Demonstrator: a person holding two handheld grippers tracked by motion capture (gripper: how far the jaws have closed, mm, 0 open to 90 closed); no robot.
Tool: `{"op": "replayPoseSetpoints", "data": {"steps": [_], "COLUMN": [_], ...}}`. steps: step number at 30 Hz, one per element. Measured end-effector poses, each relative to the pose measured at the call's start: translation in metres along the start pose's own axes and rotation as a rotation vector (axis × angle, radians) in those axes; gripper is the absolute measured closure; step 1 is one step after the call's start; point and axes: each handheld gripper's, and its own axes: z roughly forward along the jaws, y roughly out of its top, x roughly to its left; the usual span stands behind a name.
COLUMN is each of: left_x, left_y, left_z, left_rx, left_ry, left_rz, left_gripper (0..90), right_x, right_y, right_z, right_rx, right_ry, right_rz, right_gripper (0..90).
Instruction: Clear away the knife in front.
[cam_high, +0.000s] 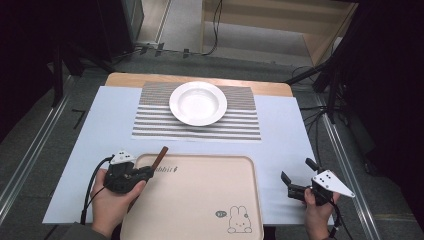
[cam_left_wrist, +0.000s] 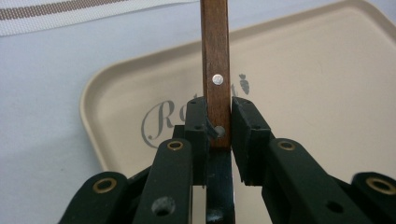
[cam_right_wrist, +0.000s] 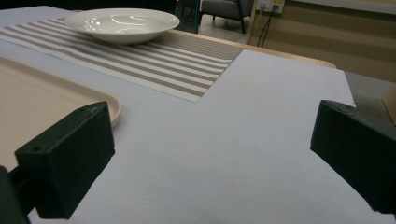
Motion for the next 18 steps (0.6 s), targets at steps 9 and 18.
{"op": "replayPoseSetpoints", "data": {"steps": [9,18], "left_x": [0.0,0.001], "left_y": [-0.017,-0.027], "left_z": [0.003,0.002], "left_rx": [0.008,0.013], "left_ry": [-0.004,-0.005], "left_rz": [-0.025,-0.04], "left_gripper": [76.7,76.7], "right_x": [0.0,0.001], "right_y": [0.0,0.0], "right_z": [0.0,0.0], "right_rx": [0.001,0.002], "right_ry": [-0.002,0.0], "right_rz": [0.0,-0.003], "right_gripper": [0.0,0.0]}}
